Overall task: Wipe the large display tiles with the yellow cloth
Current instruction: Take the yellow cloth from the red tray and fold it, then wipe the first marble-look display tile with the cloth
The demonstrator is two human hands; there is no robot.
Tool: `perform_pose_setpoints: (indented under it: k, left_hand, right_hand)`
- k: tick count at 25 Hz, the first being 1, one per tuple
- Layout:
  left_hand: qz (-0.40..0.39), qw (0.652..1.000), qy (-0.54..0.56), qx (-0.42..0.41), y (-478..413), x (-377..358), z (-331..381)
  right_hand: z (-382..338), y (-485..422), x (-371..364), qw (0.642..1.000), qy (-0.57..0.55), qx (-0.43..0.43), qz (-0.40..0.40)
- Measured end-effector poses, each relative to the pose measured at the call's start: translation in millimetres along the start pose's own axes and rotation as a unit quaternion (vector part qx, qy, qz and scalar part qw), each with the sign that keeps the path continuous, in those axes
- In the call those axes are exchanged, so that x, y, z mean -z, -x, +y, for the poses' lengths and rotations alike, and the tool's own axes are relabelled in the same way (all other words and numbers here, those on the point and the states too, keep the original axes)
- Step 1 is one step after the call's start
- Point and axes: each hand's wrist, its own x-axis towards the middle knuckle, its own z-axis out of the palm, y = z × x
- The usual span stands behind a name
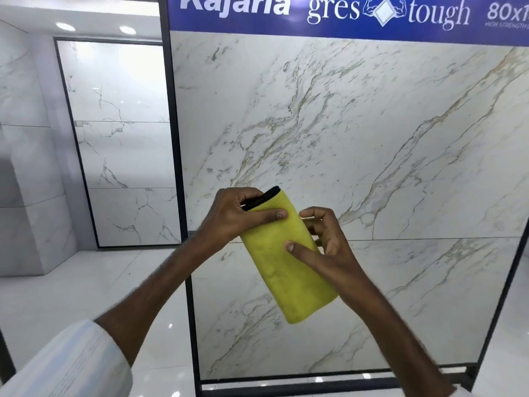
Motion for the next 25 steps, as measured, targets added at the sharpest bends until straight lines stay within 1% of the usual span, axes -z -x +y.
perform_pose_setpoints:
  k: [2,5,7,8,11,13,16,19,23,25]
  left_hand:
    - [0.011,1.0,0.011,-0.004,-12.6,21.0,-9.3]
    - [0.039,0.999,0.024,0.003,-40.7,62.7,-32.4]
    - [0.047,0.998,0.029,0.019,-59.2,91.3,-50.8]
    - [0.045,0.998,0.03,0.021,-67.2,103.6,-59.2]
    - [0.042,0.998,0.049,-0.006,-101.2,146.9,-98.1]
    - [0.072,0.993,0.086,-0.028,-129.8,176.7,-130.9]
    - [0.146,0.98,0.138,0.0,-171.5,211.4,-176.2]
    - [0.188,0.966,0.176,0.023,-210.8,234.0,-221.6]
    - [0.243,0.954,0.176,0.021,-266.6,249.3,-288.5]
    - [0.259,0.952,0.159,0.029,-296.2,255.1,-310.0]
  right_hand:
    - [7.1,-25.0,-24.6,0.999,0.023,0.045,0.017]
    - [23.2,-71.4,-67.0,0.992,0.084,0.097,-0.005]
    - [35.6,-103.1,-94.2,0.984,0.11,0.138,0.028]
    - [38.1,-117.1,-107.1,0.982,0.105,0.151,0.049]
    - [52.8,-169.8,-149.4,0.978,0.081,0.162,0.103]
    - [65.5,-206.5,-170.5,0.976,0.07,0.161,0.126]
    - [81.1,-260.0,-189.2,0.974,0.061,0.166,0.141]
    - [96.3,-317.8,-202.3,0.968,0.068,0.19,0.151]
    - [122.8,-412.1,-211.6,0.955,0.067,0.243,0.153]
    - [125.9,-464.2,-211.8,0.949,0.054,0.267,0.161]
